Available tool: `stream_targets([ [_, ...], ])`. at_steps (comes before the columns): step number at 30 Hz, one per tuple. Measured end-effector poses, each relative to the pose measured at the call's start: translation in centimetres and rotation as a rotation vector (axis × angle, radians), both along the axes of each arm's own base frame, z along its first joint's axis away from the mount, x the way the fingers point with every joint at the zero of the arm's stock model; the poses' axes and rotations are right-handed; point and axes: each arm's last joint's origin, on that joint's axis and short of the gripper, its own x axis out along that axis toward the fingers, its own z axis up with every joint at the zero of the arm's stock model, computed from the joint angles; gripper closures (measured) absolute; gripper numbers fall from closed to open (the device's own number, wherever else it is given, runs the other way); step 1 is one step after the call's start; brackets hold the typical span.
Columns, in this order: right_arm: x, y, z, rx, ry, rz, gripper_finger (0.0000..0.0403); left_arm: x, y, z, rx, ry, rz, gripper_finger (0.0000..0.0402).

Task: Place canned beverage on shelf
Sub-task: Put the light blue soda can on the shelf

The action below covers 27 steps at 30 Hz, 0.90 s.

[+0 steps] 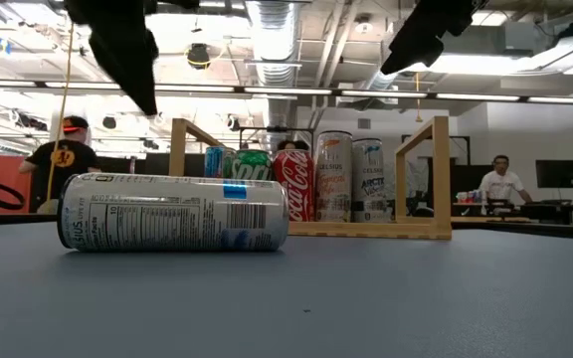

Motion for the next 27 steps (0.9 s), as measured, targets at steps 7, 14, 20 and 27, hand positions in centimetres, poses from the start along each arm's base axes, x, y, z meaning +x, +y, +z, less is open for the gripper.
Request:
stream_targets([
  [7,-0.2,0.0,-0.3,-0.003,0.036,0.001,0.0177,2.6,-1.1,-4.2,-0.093,0.109,-0.129,0.0022],
  [14,-0.3,0.0,-0.4,-0.004,0.053,0.000,0.0177,3.7,-1.8,-8.6,-0.069,0.249,-0.161,0.0022],
  [20,-0.3,0.0,-0.4,0.027,0.055,-0.029,0.0177,4.0,-1.3,-8.8,-0.093,0.252,-0.153,0.0025],
  [27,-0.7,-0.1,-0.8,0.038,0.103,-0.043,0.0177,4.0,-1.1,-8.8,-0.141,0.269,-0.112,0.0130],
])
